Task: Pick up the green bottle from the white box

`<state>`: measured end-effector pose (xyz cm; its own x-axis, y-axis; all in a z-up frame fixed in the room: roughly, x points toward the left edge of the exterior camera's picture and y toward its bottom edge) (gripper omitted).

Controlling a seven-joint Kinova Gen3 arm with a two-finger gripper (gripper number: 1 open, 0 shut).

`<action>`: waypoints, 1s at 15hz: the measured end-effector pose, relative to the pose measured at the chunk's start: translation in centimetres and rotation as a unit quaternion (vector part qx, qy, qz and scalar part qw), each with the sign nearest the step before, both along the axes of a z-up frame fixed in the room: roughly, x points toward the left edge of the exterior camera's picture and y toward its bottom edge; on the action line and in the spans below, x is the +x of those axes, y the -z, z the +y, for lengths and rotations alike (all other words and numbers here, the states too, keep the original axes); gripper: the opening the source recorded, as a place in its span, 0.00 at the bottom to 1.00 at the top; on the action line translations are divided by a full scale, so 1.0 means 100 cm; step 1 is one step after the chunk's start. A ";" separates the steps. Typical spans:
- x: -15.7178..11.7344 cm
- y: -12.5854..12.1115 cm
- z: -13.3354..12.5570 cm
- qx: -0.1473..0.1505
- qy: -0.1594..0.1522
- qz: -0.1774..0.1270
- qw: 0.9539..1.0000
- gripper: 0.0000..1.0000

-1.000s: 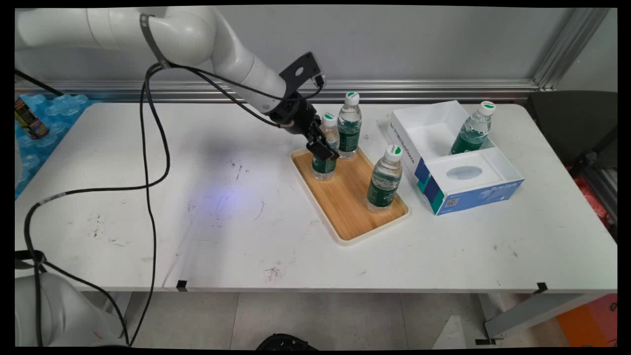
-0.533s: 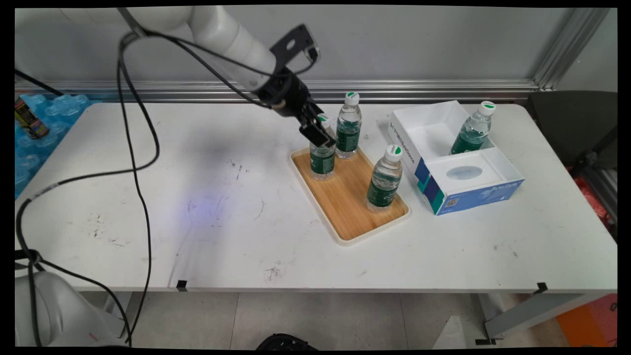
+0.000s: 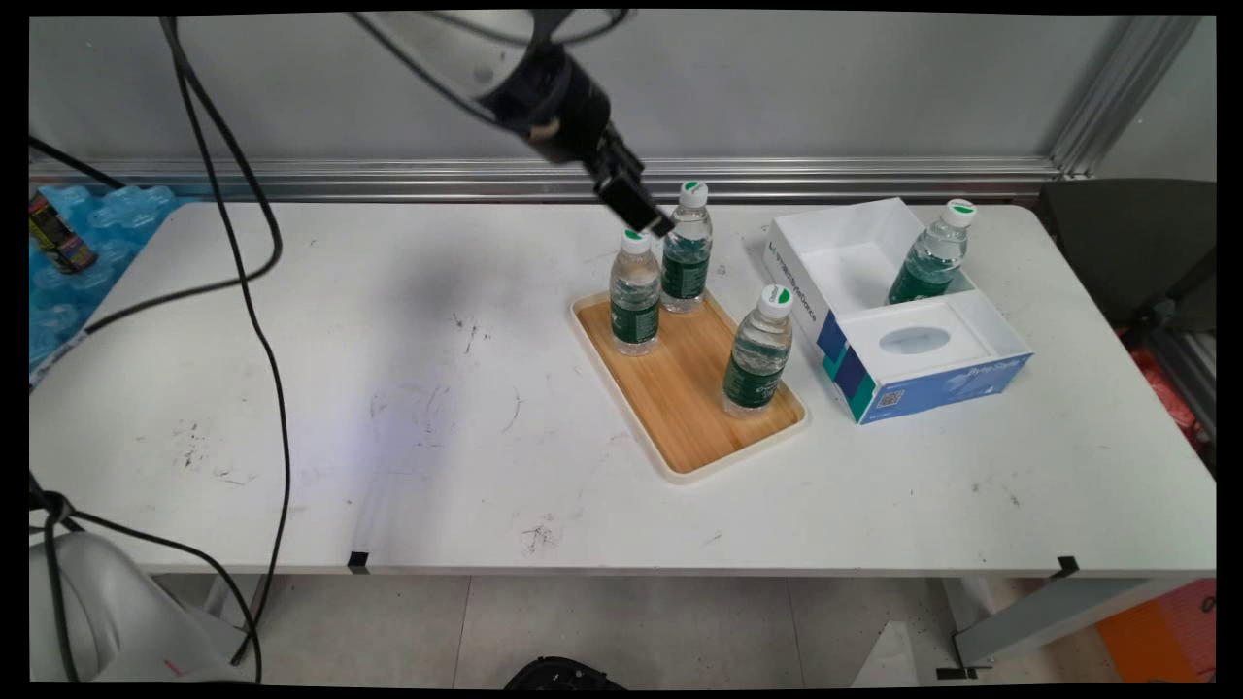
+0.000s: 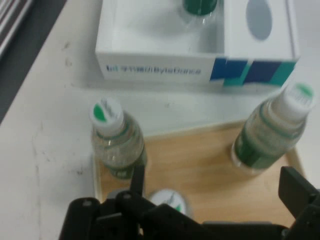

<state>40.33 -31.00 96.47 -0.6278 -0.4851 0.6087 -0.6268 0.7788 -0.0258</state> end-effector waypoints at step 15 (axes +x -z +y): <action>-0.135 -0.015 -0.077 -0.011 -0.012 0.026 1.000 1.00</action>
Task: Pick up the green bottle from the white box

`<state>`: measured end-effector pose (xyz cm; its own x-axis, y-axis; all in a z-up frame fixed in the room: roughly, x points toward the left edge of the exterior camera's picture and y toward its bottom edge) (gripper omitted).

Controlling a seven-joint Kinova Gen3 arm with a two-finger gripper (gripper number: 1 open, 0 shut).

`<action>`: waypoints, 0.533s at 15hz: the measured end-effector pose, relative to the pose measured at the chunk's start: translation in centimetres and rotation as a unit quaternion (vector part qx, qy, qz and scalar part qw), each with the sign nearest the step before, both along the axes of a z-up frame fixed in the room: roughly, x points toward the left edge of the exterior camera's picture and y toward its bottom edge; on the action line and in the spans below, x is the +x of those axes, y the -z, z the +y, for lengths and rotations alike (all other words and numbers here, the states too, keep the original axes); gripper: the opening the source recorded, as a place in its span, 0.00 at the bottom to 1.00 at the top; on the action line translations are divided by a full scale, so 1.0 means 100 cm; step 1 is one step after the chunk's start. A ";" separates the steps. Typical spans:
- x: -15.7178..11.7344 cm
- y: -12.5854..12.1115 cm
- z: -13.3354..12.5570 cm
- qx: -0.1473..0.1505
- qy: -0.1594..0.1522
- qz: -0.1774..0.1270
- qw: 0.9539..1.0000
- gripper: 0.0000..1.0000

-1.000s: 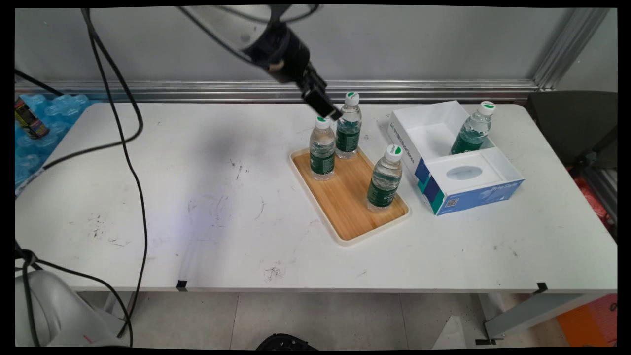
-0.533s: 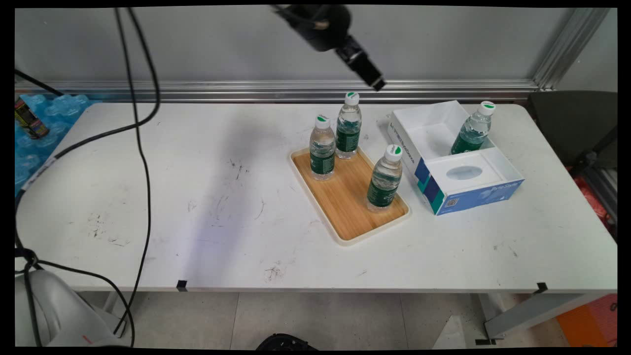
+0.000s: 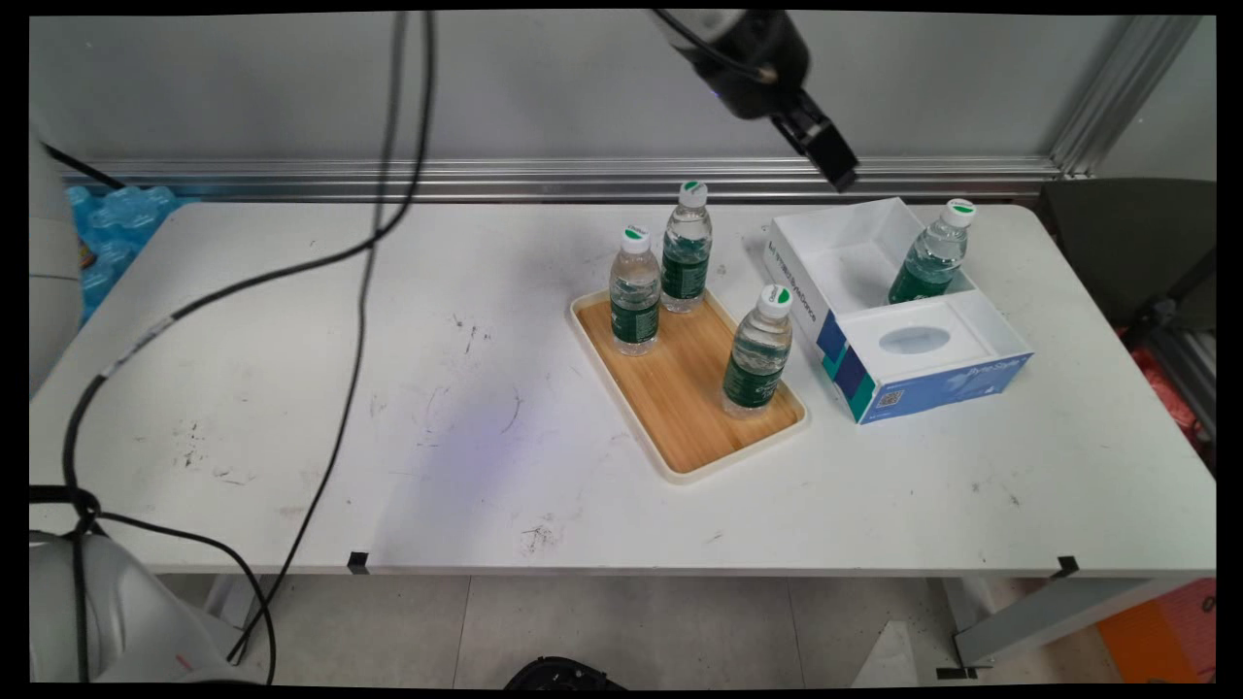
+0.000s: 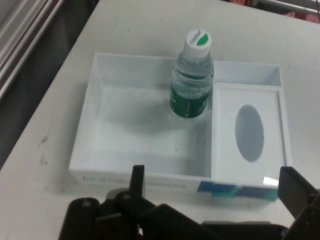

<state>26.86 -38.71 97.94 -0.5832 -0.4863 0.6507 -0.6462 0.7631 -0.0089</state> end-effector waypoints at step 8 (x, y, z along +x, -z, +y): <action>-0.068 0.074 -0.059 -0.002 0.025 -0.007 1.000 1.00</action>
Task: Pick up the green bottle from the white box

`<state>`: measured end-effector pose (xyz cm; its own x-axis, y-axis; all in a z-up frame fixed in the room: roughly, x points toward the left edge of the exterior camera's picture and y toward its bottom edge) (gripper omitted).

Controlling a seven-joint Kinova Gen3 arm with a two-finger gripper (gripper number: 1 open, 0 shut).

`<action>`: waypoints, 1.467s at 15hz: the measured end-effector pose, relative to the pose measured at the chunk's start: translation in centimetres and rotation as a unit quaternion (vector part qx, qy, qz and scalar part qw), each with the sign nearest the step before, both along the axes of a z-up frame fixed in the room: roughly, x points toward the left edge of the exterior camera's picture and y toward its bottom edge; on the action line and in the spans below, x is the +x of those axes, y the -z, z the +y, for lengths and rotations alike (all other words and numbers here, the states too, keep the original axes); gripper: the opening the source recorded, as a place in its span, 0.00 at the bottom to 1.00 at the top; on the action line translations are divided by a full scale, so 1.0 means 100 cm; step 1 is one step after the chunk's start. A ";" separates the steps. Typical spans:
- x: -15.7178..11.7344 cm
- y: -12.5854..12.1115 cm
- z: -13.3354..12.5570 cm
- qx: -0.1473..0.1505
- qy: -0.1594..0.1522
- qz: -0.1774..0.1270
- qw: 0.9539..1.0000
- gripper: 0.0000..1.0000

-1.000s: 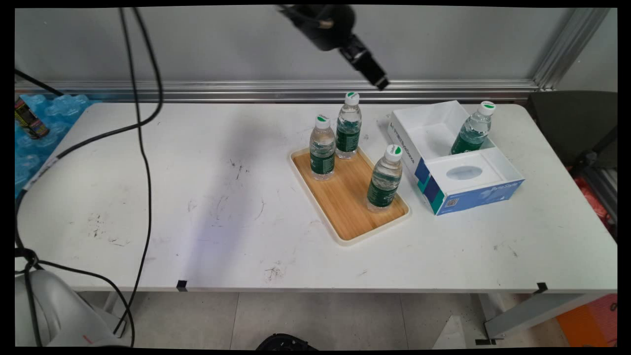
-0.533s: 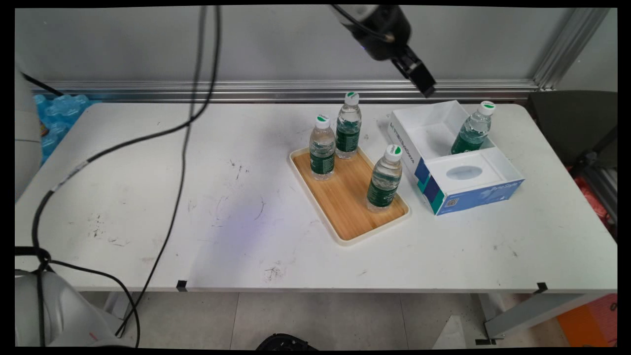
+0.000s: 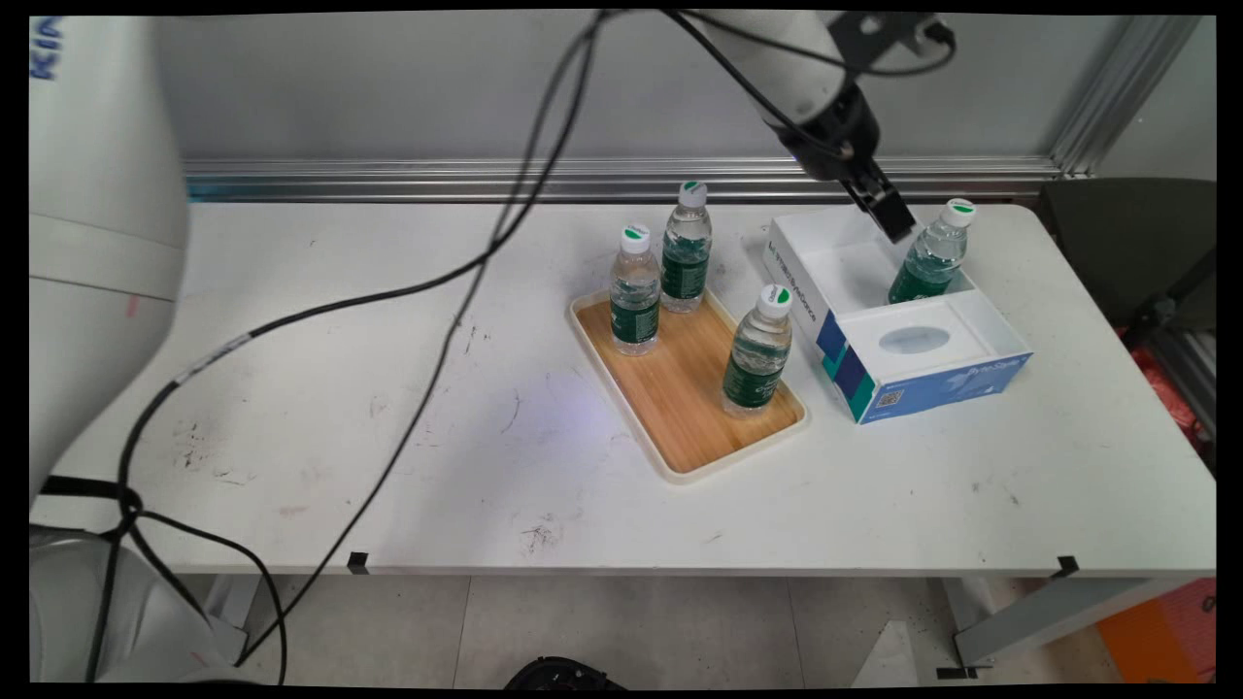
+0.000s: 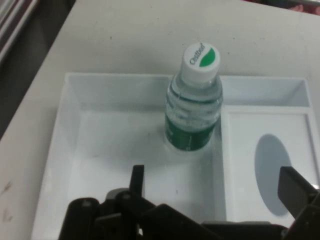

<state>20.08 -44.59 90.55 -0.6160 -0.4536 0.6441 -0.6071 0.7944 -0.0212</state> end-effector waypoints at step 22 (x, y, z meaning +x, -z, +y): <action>-0.089 0.119 -0.093 -0.008 0.041 0.017 0.999 0.00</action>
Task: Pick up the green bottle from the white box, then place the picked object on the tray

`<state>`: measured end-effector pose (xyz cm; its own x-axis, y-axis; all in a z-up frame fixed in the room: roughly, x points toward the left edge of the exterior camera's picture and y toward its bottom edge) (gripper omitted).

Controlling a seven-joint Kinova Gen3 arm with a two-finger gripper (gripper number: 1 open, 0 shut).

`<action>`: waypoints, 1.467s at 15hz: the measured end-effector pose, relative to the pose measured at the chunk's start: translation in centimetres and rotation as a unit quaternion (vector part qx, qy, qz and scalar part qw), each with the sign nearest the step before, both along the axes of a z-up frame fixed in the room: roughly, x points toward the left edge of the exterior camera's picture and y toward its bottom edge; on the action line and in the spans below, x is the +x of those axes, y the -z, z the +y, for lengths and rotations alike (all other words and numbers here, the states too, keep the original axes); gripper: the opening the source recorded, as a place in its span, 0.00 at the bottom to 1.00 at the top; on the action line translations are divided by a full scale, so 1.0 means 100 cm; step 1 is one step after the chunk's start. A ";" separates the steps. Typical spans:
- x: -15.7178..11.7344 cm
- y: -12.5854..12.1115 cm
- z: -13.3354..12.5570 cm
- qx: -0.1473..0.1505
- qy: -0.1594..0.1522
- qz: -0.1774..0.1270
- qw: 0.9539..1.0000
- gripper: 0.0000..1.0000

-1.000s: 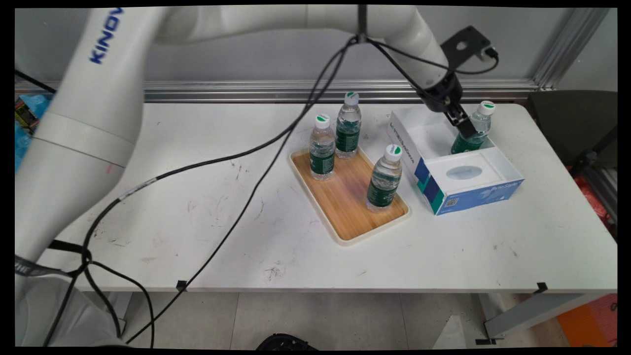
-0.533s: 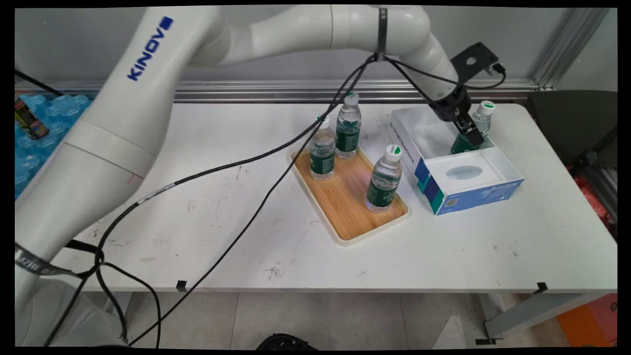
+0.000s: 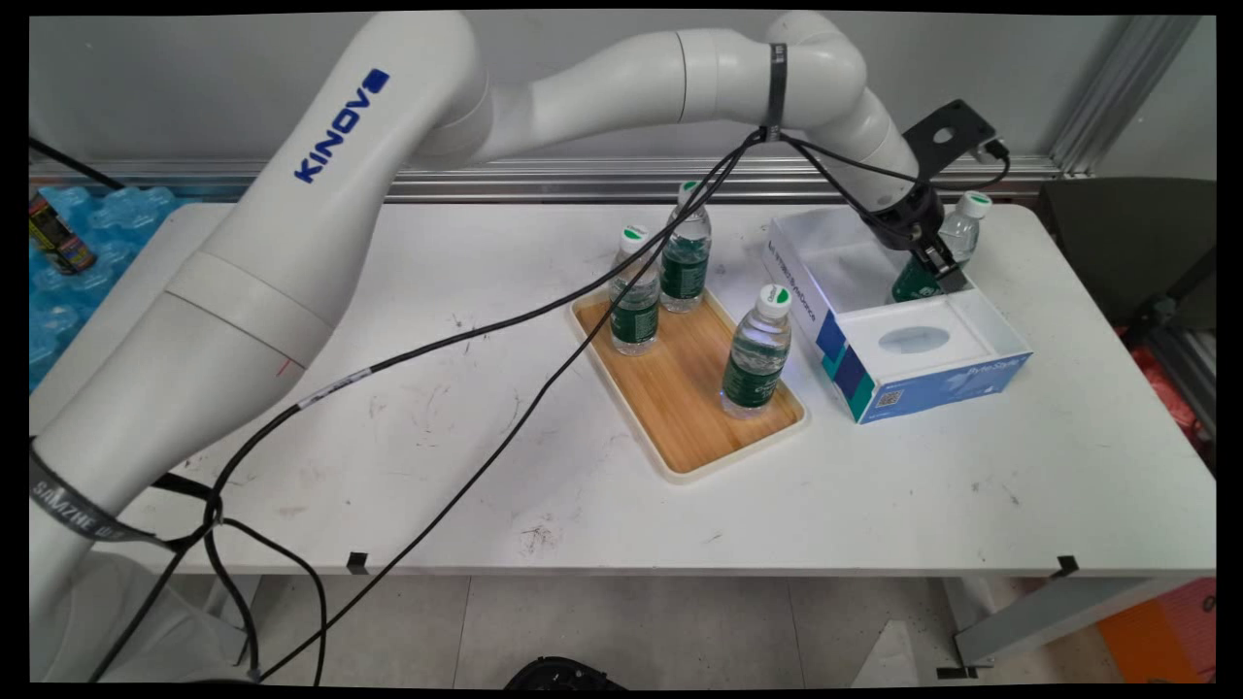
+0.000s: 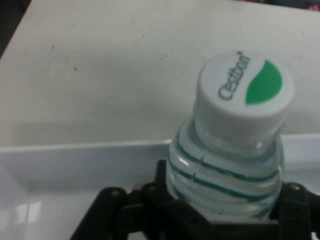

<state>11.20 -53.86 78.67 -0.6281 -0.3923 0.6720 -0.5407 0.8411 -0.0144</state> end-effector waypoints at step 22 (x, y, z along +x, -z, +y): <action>0.056 -0.151 0.065 -0.058 -0.004 0.022 0.998 0.00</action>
